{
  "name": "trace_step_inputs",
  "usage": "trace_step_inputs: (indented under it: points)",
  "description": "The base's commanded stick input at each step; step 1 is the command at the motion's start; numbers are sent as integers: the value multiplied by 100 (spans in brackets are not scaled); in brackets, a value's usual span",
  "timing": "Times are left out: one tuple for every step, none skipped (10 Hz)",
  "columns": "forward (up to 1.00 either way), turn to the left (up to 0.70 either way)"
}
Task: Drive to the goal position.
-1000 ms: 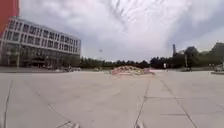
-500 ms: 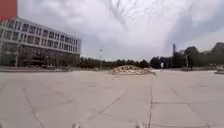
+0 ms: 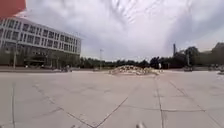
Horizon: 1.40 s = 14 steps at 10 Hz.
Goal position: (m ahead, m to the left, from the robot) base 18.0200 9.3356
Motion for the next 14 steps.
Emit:
trace_step_inputs:
  points:
    - [70,0]
    - [70,0]
    - [70,0]
    - [70,0]
    - [70,0]
    - [70,0]
    - [70,0]
    - [70,0]
    - [70,0]
    - [70,0]
    - [70,0]
    - [70,0]
    - [70,0]
    - [70,0]
